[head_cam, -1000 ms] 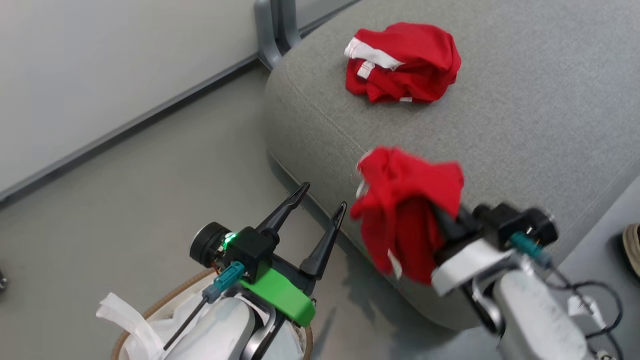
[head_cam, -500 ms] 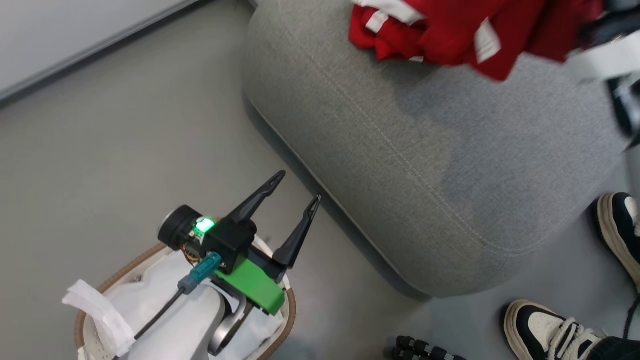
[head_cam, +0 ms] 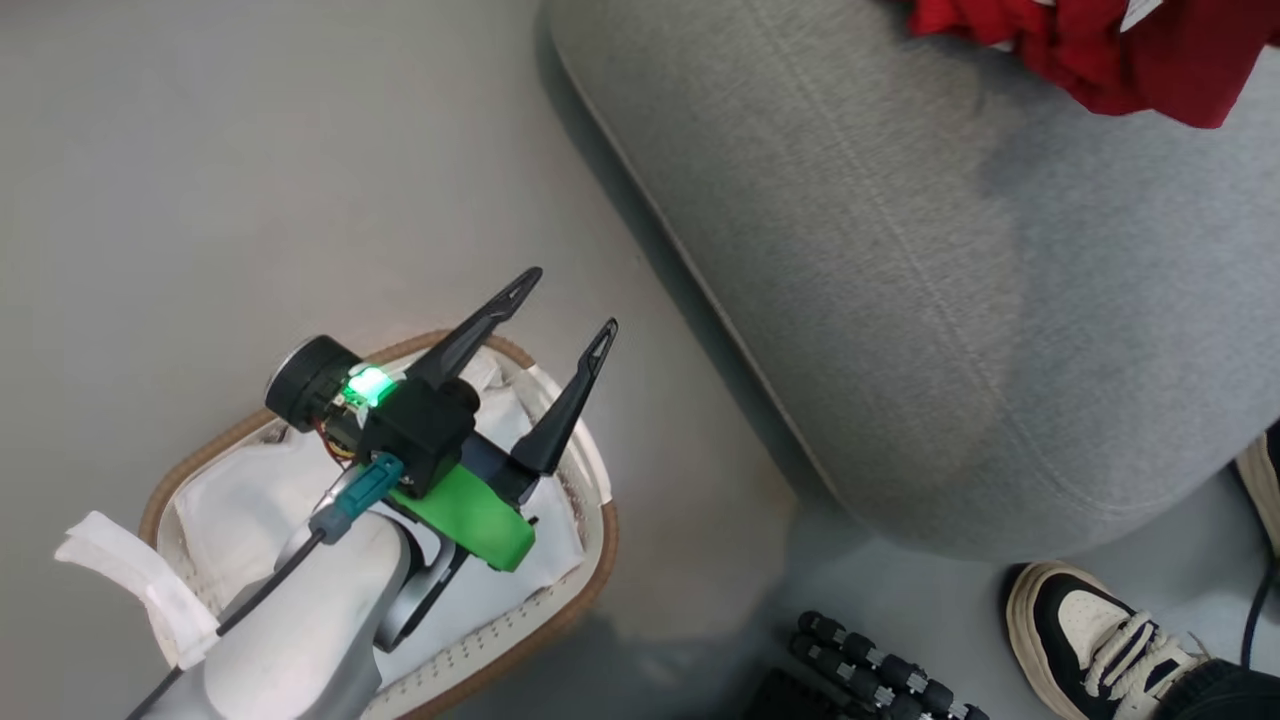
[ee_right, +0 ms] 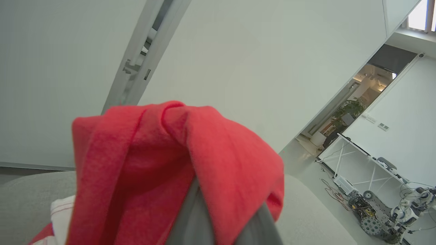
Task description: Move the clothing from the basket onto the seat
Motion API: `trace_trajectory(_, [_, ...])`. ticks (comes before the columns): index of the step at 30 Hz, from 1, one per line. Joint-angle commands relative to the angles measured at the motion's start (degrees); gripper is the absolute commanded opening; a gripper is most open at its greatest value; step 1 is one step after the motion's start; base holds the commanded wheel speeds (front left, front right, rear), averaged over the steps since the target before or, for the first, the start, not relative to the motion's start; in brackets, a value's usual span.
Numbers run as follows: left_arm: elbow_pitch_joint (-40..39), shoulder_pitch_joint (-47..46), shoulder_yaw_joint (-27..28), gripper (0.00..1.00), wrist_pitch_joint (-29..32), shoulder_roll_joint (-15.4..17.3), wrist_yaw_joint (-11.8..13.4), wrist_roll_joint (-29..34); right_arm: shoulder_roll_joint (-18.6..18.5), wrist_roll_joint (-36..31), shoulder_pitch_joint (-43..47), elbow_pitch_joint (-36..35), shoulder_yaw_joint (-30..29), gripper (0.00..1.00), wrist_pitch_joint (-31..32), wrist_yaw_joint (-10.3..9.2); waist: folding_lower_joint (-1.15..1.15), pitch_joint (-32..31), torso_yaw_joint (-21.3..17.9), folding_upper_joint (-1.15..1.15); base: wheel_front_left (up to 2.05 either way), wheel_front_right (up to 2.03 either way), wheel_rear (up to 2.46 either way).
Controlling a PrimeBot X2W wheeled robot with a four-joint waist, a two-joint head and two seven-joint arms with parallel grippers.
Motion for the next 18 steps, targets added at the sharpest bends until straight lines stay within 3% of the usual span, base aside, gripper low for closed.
trace_trajectory(1, [0.0, -1.4, 0.2, 1.00, -0.2, 0.4, -0.2, -0.6, 0.6, -0.7, 0.7, 1.2, -1.1, 0.00, -0.1, -0.08, -0.01, 4.4, 4.1, 0.00, 0.00, 0.00, 0.00])
trace_trajectory(7, [0.2, -2.3, 1.1, 1.00, -0.2, 0.8, -0.2, -0.8, 3.2, -2.7, 3.6, 7.0, -5.4, 0.03, -0.1, -0.08, -0.01, 6.7, 6.2, 0.00, 0.00, 0.00, 0.00])
trace_trajectory(10, [0.4, -2.1, 1.7, 1.00, -0.2, 0.9, -0.2, -0.9, 4.2, -3.8, 5.0, 8.4, -8.0, 0.32, -0.1, -0.08, -0.01, 7.0, 6.8, 0.00, 0.00, 0.00, 0.00])
trace_trajectory(11, [0.5, -1.9, 1.8, 1.00, -0.2, 1.0, -0.2, -1.0, 4.4, -4.1, 5.5, 8.6, -9.2, 0.47, -0.1, -0.08, -0.01, 6.9, 6.9, 0.00, 0.00, 0.00, 0.00])
trace_trajectory(12, [0.5, -1.7, 1.9, 1.00, -0.2, 1.0, -0.2, -1.0, 4.5, -4.3, 6.0, 8.6, -10.0, 0.80, -0.1, -0.08, -0.01, 6.7, 6.9, 0.00, 0.00, 0.00, 0.00])
trace_trajectory(13, [0.6, -1.5, 2.0, 1.00, -0.2, 1.0, -0.2, -1.0, 4.8, -4.4, 6.7, 8.5, -10.7, 1.00, -0.1, -0.08, -0.01, 6.4, 6.9, 0.00, 0.00, 0.00, 0.00])
trace_trajectory(18, [1.6, 0.0, 2.8, 1.00, -0.2, -0.1, -0.2, -0.9, 5.8, -4.3, 10.6, 7.4, -12.8, 1.00, -0.1, -0.08, -0.01, 3.2, 6.7, 0.00, 0.00, 0.00, 0.00])
